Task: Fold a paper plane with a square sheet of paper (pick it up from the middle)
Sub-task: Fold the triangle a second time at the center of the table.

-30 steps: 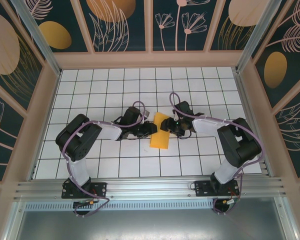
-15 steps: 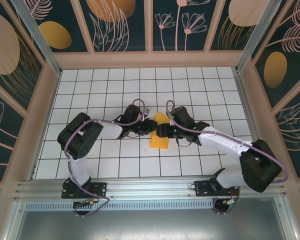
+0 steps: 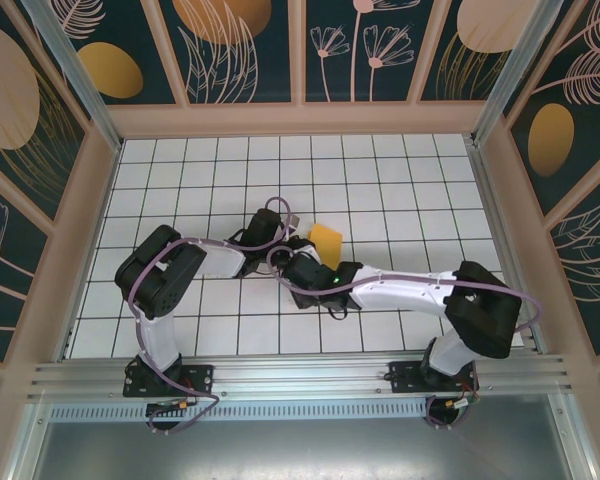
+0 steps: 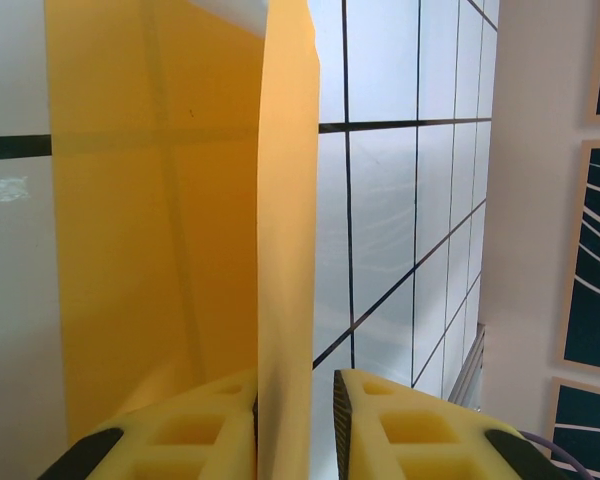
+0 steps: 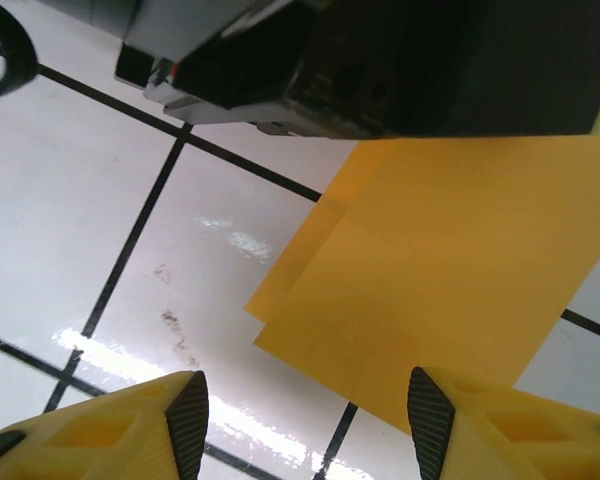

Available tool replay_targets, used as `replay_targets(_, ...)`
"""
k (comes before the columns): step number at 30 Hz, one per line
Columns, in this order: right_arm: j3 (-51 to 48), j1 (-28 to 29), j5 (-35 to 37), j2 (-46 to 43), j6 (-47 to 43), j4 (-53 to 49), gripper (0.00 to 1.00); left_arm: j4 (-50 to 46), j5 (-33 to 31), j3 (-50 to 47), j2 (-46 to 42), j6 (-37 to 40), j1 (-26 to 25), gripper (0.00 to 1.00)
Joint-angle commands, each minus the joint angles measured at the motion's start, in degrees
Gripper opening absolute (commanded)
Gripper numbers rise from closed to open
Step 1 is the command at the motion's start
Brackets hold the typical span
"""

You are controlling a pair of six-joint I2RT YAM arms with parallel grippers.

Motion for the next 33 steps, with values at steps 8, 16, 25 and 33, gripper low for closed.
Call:
replay_targets(8,8.68,2.68,15.2,10.1,4.17,-10.95,0.56,-1.73,0.9,1.87,0.28,-0.03,0.3,0.25)
replay_targets(16,8.84,2.82,15.79,8.47,4.79,-11.5,0.47,-3.31,0.7,2.59,0.41,0.8,0.34,0.25)
replay_targets(25,8.79,2.89,15.51,6.7,5.36,-11.47,0.33,-5.46,-0.24,3.21,-0.08,1.81,0.26,0.26)
replay_targets(33,7.81,2.62,14.43,5.43,4.85,-10.07,0.14,-6.96,-1.13,3.21,-1.04,2.37,0.3,0.26)
